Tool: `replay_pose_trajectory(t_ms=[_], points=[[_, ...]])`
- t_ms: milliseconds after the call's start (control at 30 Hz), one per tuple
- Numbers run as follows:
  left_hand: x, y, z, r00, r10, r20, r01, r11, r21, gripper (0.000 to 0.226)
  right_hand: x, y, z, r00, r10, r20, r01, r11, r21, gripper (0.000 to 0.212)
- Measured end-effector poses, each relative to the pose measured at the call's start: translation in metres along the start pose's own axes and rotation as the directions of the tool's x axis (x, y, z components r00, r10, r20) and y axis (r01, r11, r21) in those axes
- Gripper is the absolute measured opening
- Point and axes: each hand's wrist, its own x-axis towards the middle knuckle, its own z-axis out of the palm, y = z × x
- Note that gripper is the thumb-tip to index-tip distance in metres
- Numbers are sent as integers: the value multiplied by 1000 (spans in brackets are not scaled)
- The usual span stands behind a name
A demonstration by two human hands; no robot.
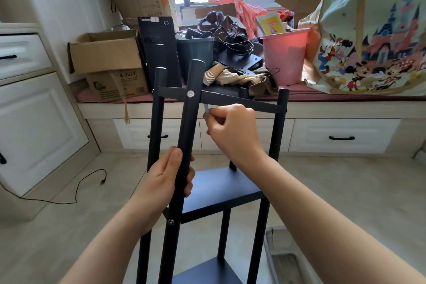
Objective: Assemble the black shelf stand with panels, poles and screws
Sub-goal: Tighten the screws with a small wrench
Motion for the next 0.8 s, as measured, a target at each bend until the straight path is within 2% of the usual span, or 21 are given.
replay_pose_trajectory(t_ms=[167, 467, 800], points=[[-1, 1, 2, 1000, 0, 3, 0, 1000, -26, 41, -4, 3, 10, 999, 4, -50, 1, 995, 97, 23], [0, 1, 3, 1000, 4, 13, -3, 1000, -29, 42, -8, 9, 42, 978, 98, -184, -42, 957, 287, 26], [2, 0, 1, 1000, 0, 26, 1, 1000, -29, 42, -4, 5, 58, 944, 104, -312, -7, 954, 298, 20]])
